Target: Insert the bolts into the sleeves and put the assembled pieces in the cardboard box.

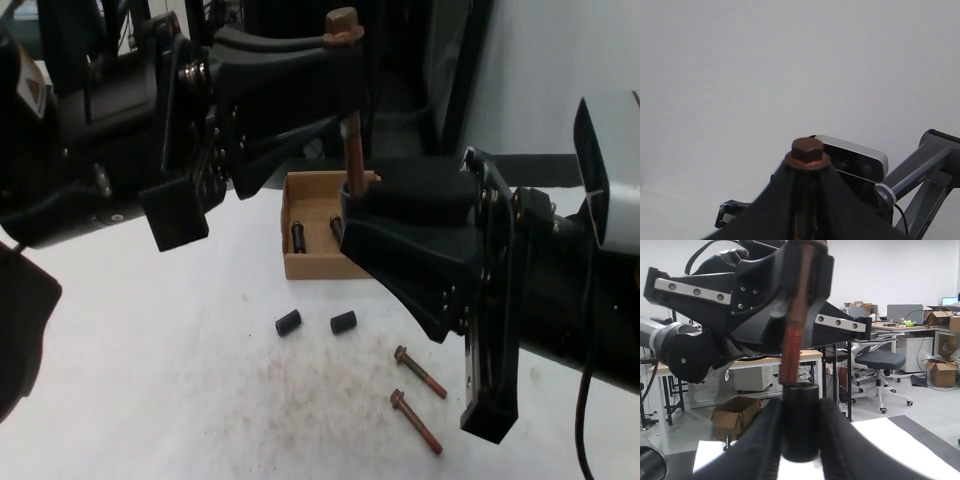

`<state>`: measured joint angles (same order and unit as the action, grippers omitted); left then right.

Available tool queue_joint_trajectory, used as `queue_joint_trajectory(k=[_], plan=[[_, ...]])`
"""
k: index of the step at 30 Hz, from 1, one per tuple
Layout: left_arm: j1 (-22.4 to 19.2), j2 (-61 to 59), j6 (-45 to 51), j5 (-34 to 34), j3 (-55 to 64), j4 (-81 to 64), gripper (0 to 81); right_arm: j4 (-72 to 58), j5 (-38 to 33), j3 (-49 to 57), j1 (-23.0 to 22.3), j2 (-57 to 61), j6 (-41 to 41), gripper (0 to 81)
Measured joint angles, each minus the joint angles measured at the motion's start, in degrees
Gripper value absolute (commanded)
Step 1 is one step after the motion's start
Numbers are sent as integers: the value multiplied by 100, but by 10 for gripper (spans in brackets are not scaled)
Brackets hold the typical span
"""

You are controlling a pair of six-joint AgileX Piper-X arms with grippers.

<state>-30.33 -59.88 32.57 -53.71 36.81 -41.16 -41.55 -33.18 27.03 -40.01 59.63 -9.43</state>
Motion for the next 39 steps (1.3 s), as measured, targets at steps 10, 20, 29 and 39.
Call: queue_joint_trajectory(k=[10, 20, 29, 39], plan=[[0, 0, -233, 120, 12, 233, 3, 60, -13, -15, 0, 0, 0, 8], [6, 0, -279, 130, 12, 362, 3, -18, -19, -15, 0, 0, 0, 8], [6, 0, -384, 15, 12, 404, 50, -18, -19, -15, 0, 0, 0, 8], [6, -6, -448, -83, 12, 768, 403, -35, -19, -15, 0, 0, 0, 8]])
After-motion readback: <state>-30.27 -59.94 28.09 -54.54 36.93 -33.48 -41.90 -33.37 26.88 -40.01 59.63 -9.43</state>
